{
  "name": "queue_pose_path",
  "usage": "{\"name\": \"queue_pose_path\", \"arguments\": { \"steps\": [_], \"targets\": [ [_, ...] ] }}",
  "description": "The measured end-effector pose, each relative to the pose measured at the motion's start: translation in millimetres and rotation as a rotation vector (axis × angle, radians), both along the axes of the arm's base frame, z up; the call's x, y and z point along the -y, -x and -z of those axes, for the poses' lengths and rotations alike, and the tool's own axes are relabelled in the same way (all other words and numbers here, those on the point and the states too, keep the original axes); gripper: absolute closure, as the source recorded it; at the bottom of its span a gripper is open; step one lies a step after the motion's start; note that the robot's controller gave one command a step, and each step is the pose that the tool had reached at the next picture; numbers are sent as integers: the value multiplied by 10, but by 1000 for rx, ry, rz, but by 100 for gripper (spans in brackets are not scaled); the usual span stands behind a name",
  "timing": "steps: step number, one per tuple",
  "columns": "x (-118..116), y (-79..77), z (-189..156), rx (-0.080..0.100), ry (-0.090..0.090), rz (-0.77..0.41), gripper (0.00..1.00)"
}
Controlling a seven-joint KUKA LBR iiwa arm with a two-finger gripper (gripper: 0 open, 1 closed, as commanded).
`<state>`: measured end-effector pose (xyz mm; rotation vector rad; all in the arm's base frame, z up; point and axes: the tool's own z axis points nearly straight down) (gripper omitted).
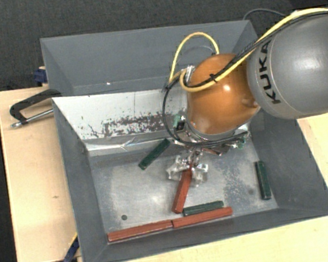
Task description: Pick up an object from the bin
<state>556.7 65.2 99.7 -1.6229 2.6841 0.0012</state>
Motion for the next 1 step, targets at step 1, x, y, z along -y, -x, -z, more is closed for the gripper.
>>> {"name": "queue_pose_path", "arguments": {
  "steps": [1],
  "targets": [
    [-4,11,-154,-5,0,0,100]
  ]
}}
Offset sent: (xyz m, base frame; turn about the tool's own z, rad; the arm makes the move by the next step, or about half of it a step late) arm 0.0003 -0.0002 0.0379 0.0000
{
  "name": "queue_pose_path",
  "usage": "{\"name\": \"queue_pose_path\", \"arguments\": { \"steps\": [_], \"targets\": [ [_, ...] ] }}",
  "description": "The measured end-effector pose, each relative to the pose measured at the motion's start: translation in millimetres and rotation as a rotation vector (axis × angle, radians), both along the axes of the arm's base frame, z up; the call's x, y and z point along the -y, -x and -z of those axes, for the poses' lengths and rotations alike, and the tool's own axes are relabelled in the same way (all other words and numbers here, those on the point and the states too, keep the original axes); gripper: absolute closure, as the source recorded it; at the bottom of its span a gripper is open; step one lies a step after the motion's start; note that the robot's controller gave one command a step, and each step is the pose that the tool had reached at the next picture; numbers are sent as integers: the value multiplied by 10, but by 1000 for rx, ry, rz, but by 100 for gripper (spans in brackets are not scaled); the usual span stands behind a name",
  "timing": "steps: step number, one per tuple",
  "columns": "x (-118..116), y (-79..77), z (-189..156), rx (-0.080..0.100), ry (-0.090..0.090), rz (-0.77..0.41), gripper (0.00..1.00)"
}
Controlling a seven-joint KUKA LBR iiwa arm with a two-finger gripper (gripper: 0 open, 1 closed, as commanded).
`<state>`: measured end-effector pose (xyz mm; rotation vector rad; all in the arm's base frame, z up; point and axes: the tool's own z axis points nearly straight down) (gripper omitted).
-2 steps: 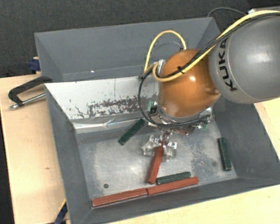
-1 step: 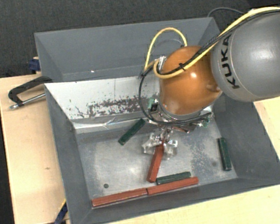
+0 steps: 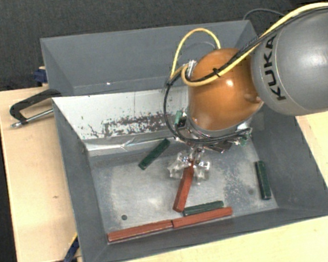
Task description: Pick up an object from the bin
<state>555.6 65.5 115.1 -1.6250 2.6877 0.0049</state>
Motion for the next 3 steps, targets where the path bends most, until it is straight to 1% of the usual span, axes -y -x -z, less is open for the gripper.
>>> {"name": "queue_pose_path", "arguments": {
  "steps": [1,3],
  "targets": [
    [-3,-14,-187,5,0,1,100],
    [-10,-19,-419,6,0,2,100]
  ]
}}
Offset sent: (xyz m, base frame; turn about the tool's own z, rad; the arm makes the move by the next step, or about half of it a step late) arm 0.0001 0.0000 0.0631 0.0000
